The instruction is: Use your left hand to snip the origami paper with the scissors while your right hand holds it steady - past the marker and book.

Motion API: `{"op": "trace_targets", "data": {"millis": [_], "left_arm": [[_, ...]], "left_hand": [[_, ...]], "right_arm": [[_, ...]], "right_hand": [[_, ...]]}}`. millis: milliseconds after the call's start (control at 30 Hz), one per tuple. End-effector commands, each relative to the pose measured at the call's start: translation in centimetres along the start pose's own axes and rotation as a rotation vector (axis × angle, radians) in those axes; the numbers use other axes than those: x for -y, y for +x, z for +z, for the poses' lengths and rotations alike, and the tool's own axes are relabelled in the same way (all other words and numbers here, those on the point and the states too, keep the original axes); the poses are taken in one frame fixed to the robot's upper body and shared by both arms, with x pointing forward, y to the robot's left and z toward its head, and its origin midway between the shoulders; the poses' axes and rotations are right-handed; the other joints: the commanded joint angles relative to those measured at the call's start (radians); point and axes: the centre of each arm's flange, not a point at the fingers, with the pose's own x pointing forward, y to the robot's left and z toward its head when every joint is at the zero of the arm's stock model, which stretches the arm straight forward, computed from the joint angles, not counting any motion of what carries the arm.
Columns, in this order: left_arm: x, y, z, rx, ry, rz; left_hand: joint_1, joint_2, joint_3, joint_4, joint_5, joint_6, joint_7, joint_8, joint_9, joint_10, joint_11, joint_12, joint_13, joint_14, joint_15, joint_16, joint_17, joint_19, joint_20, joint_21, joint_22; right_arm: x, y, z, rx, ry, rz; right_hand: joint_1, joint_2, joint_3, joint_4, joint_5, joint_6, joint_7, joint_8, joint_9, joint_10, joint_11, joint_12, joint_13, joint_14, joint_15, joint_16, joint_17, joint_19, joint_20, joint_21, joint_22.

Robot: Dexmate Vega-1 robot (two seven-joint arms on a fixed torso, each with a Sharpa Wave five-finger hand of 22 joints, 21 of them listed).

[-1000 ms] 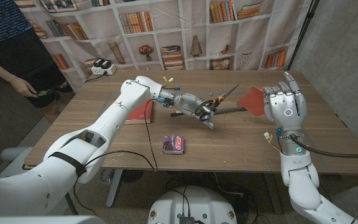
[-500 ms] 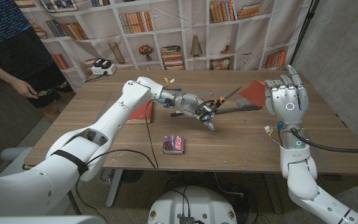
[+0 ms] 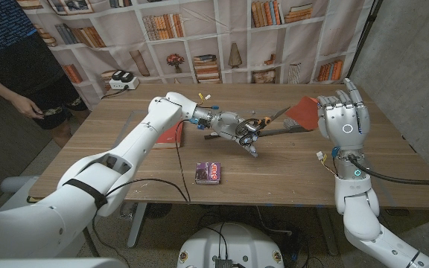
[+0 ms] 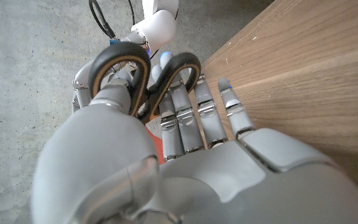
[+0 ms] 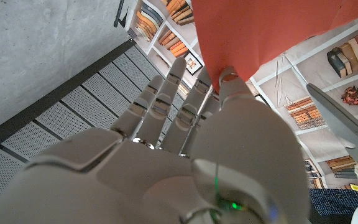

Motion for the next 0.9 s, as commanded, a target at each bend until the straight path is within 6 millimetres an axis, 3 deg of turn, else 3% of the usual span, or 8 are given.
{"op": "trace_targets", "data": {"millis": [33,533,733,900], "left_arm": [[0.2,-0.7,0.2,-0.021,0.116,0.066],[0.4,-1.4,0.7,-0.024,0.236,0.098],[0.2,-1.6,0.6,-0.008,0.241,0.096],[0.1,-1.7,0.5,-0.001,0.268,0.111]], "left_hand": [[-0.004,-0.037,0.041,0.061,0.007,0.010,0.006,-0.009,-0.004,0.042,-0.051,0.005,0.006,0.101,-0.102,-0.010,-0.003,0.004,0.004,-0.008,0.001],[-0.098,-0.160,-0.035,0.090,0.025,0.016,0.004,-0.027,-0.024,0.029,-0.051,0.004,0.004,0.098,-0.098,-0.017,-0.012,-0.011,0.005,-0.014,0.001],[-0.149,-0.208,-0.084,0.103,0.038,0.026,0.004,-0.031,-0.031,0.031,-0.053,0.005,0.002,0.103,-0.098,-0.015,-0.013,-0.013,0.004,-0.015,0.001],[-0.170,-0.217,-0.116,0.104,0.048,0.023,0.003,-0.033,-0.030,0.026,-0.054,0.005,0.003,0.102,-0.097,-0.015,-0.015,-0.016,0.005,-0.015,0.001]], "right_arm": [[-0.4,0.2,0.3,-0.004,0.007,0.001],[-0.6,0.6,0.9,-0.001,0.011,-0.002],[-0.5,0.7,1.2,0.007,0.010,0.004],[-0.6,0.8,1.4,0.020,0.007,0.011]], "right_hand": [[0.006,0.004,0.005,0.006,-0.002,0.030,-0.016,0.001,0.005,0.009,-0.003,-0.002,0.002,0.010,-0.079,-0.004,0.003,-0.006,-0.048,-0.001,0.002],[0.007,0.004,0.004,0.008,-0.002,0.030,-0.016,-0.002,0.004,0.010,-0.003,-0.006,0.003,0.010,-0.079,-0.006,0.003,-0.008,-0.046,-0.002,0.002],[0.008,0.004,0.004,0.008,-0.003,0.031,-0.016,-0.004,0.004,0.011,-0.003,-0.008,0.003,0.010,-0.079,-0.007,0.003,-0.009,-0.046,-0.002,0.002],[0.008,0.003,0.004,0.008,-0.003,0.031,-0.016,-0.004,0.004,0.011,-0.003,-0.009,0.003,0.009,-0.079,-0.008,0.002,-0.010,-0.046,-0.003,0.002]]}}
